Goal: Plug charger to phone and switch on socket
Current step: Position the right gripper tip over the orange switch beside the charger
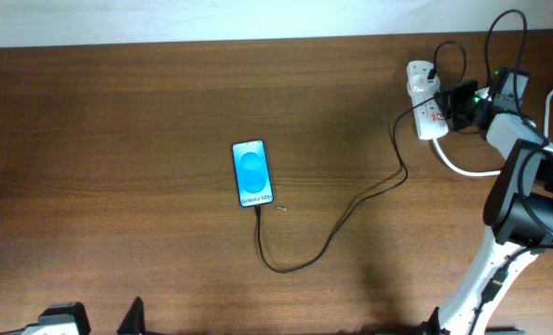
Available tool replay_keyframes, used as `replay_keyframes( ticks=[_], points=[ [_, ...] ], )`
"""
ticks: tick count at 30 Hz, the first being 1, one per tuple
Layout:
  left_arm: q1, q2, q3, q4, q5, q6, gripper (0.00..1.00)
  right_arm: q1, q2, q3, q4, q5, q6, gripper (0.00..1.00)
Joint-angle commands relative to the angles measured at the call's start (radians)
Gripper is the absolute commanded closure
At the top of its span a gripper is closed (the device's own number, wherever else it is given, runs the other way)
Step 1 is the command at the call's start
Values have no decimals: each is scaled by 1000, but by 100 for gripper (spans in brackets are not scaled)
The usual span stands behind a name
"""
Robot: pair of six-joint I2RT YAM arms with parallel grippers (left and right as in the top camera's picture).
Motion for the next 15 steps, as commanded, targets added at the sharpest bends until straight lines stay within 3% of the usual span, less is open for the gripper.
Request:
replay_keyframes(
  ticks=[1,15],
  points=[
    [-5,-6,-2,6,-12,-10,1,18,20,15,13,16,7,96],
    [-5,-6,-2,6,-12,-10,1,21,21,15,33,20,15,96]
  ],
)
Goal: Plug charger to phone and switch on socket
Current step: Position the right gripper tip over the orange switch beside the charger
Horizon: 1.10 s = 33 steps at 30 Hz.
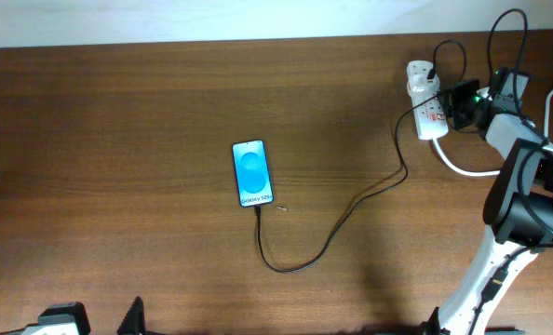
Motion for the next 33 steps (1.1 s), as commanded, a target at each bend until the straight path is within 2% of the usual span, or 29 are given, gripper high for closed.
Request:
replay_keyframes(
  ticks=[1,22,33],
  points=[
    [-5,-6,-2,6,-12,-10,1,21,16,15,-8,-13,3,96],
    [-5,-6,-2,6,-12,-10,1,45,61,15,-114,20,-6,96],
    [-5,-6,-2,6,-12,-10,1,66,64,15,-49,41,-224,96]
  ],
)
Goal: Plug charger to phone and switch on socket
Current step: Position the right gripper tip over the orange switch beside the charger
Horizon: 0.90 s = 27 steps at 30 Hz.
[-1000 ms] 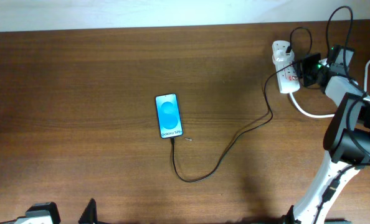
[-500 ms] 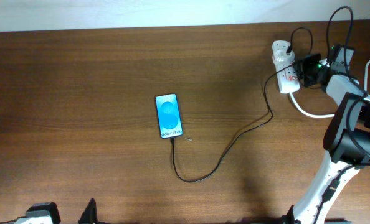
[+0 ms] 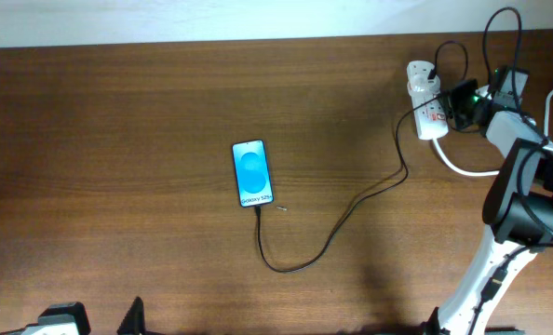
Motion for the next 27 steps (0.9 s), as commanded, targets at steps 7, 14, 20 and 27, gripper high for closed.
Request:
replay_keyframes(
  ticks=[7,14,20,27],
  points=[
    [-5,-6,-2,9,-12,-10,1,70,56,-11,6,-6,-175,96],
    [-5,-6,-8,10,-12,-10,1,87,56,-11,-36,-5,-220,96],
    [-5,-6,-8,10,-11,-10,1,96,56,-11,-74,6,-244,95],
    [-5,-6,-8,10,-11,-10,1,106,79,-11,-102,4,-246,96]
  ],
)
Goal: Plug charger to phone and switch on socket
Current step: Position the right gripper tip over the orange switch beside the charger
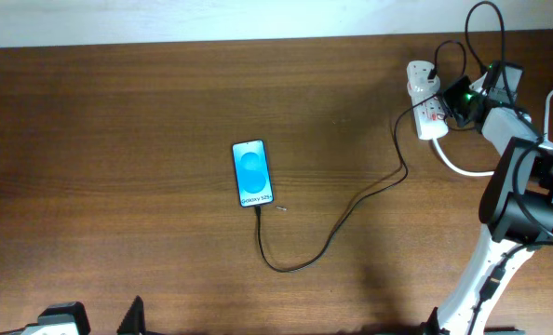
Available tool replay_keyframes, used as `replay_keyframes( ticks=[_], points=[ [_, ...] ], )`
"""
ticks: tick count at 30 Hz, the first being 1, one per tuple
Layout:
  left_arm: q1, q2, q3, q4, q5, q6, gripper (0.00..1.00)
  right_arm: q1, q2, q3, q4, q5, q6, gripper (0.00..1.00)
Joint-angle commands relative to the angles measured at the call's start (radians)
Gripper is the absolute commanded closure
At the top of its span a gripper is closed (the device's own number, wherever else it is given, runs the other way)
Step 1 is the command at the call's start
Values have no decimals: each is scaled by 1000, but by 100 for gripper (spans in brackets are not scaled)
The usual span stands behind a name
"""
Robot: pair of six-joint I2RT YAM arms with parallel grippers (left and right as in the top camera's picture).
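The phone (251, 173) lies face up mid-table with its blue screen lit. A black charger cable (337, 228) runs from the phone's near end, loops toward me, then climbs right to the white power strip (424, 110) at the far right. The cable's tip sits at the phone's port. My right gripper (451, 100) is against the strip's right side, with a green light on its wrist; its jaws are too small to make out. Only a dark tip of the left arm (132, 318) shows at the near edge.
The strip's thick white lead (465, 168) curves off to the right under the right arm (519, 200). A white object sits at the right edge. A tiny metallic bit (283, 207) lies beside the phone's near end.
My right wrist has shifted a little left and toward the far edge, so it sits closer over the strip. The phone, the cable and the left arm are unchanged.
At every earlier moment the cable was at the phone's port and my right gripper was at the power strip's right side. It stayed there with small shifts and now sits slightly further left and farther back. The lit phone has not moved.
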Motion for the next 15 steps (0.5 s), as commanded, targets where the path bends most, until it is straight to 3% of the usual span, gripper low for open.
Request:
replay_keyframes(
  ticks=[1,15],
  points=[
    [-5,-6,-8,6,-11,-10,1,83,77,-40,-55,-62,-15,96],
    [-5,-6,-8,6,-11,-10,0,106,79,-42,-120,-38,-51,96]
  ],
)
